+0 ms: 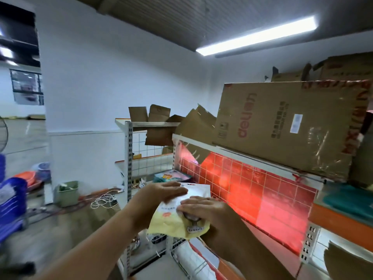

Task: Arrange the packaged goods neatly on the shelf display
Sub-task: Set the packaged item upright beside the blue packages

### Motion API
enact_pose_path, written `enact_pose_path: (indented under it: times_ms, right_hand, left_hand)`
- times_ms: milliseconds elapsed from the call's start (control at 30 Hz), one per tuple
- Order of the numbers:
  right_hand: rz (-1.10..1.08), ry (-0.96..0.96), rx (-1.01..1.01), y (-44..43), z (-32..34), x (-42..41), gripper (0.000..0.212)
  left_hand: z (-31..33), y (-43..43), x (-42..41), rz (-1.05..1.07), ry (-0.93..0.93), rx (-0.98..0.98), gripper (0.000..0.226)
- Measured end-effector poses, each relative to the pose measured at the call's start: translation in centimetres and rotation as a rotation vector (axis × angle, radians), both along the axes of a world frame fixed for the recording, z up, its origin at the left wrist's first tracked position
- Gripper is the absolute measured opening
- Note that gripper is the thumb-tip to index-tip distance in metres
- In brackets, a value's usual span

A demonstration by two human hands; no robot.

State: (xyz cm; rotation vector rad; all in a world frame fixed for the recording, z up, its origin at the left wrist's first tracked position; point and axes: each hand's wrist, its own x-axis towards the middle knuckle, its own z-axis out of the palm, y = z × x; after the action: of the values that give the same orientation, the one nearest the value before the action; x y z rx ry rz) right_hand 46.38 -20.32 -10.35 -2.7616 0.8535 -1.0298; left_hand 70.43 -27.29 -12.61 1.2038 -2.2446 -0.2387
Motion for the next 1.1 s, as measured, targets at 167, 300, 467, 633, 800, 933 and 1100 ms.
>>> enact_pose_path:
  times_ms: [167,300,467,633,800,933,1100]
  right_hand:
    - [-0.016,-0.003,0.052,-5.3,-2.1,1.8,0.050]
    - [0.032,-0.070,0.098,-11.6,-4.1,2.9,0.052]
    - [0.093,-0.060,0.136,-19.6,-6.6,2.3,0.051]
    - [0.034,-0.103,0.192,-25.1,-8.6,1.7,0.046]
    - [-0.070,-0.109,0.184,-28.5,-10.6,2.3,0.053]
    - [-0.110,-0.119,0.170,-31.2,-10.6,3.4,0.055]
    - [-0.240,-0.091,0.225,-35.1,-12.3,5.0,0.061]
  left_hand:
    - [-1.3,-3.8,1.5,0.084,-0.003,0.065,0.061]
    - [-2.8,-9.7,2.2,0.057,0.047,0.174,0.050]
    - [-3.9,-16.1,1.9,0.131,-0.045,0.083,0.044]
    - [-5.2,-21.6,0.8,0.201,-0.179,-0.094,0.020]
    - [-5.5,-25.9,1.2,0.229,-0.211,0.009,0.052]
    - [-6.6,-30.2,2.1,0.159,-0.194,-0.033,0.044]
    - [-8.2,-35.7,3.5,0.032,-0.150,-0.017,0.049]
